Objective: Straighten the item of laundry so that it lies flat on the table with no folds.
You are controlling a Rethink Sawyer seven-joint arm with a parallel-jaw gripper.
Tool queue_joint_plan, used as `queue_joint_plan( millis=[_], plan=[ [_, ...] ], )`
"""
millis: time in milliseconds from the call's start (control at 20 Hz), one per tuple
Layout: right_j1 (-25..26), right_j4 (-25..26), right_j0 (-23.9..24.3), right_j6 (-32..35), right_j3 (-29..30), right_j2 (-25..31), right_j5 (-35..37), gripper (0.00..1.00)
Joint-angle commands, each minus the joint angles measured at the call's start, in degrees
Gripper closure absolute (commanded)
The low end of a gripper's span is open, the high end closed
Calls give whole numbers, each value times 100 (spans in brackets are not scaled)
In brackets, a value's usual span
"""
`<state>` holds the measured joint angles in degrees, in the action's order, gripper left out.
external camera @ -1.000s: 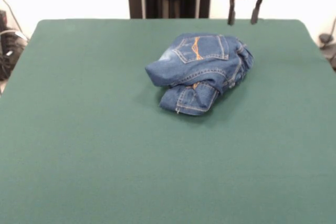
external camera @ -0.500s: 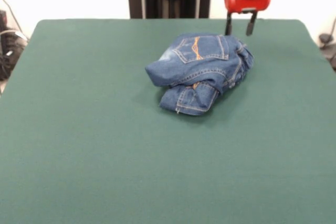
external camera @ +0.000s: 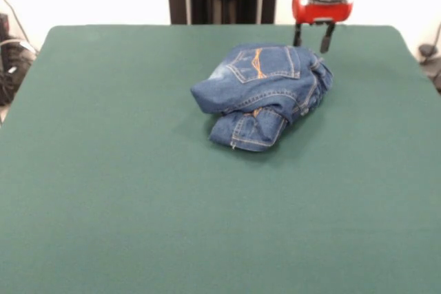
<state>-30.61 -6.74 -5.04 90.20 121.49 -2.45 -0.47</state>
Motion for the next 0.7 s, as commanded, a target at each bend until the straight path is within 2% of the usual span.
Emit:
queue_joint_plan(
  millis=[50,350,700],
  plan=[
    [-28,-718,-343,1385,-803,-31,578,0],
    [-315,-1011,-562,1459,-980,-265,1361,0],
    [-826,-1102,-818,1642,-840,-512,2036,0]
  ],
)
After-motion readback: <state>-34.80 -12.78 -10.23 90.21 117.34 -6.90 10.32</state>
